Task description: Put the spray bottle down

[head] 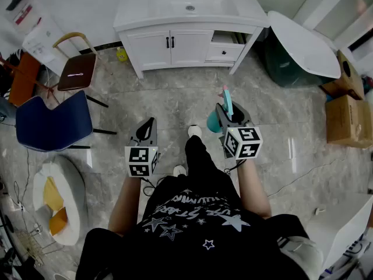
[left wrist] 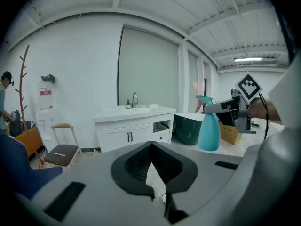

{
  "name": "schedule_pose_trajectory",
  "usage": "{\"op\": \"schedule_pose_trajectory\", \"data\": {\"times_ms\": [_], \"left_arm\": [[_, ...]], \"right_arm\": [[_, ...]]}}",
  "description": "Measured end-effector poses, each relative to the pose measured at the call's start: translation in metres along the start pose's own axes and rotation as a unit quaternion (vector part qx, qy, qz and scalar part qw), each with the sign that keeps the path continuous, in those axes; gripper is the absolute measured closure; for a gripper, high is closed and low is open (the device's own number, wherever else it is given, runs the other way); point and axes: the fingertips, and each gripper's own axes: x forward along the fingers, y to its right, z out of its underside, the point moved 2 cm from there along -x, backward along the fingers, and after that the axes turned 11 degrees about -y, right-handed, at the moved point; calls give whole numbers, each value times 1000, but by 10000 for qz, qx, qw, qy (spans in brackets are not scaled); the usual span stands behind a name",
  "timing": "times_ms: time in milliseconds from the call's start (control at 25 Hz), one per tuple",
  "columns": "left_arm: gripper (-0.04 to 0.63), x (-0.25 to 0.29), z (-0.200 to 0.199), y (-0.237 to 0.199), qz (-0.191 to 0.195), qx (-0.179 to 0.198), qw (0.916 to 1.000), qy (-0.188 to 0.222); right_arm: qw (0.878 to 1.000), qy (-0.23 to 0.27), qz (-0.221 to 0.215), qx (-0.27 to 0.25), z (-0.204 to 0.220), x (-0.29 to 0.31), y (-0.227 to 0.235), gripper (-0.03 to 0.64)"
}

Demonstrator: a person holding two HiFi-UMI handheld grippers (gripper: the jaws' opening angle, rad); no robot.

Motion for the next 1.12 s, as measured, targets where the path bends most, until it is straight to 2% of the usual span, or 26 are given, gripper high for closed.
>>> {"op": "schedule_pose_trajectory", "data": {"times_ms": [280, 520, 680, 840, 1120], "left_arm": [[580, -9, 1, -1, -25, -34, 10000, 48], [580, -7, 21, -2, -30, -236, 9996, -155], [580, -1, 5, -12, -138, -210, 9997, -41], [580, 13, -14, -24, -231, -213, 9995, 62], [580, 72, -42, -33, -248, -264, 9992, -151]], "right_arm": [[10000, 0, 13, -13, 2, -6, -5, 456], [9998, 4, -79, -156, -1, -2, -9, 456], [9998, 58, -45, -188, -13, 7, 1, 456], [9997, 248, -66, 16, -29, 23, 15, 454], [9994, 231, -122, 213, -60, 79, 62, 454]]}}
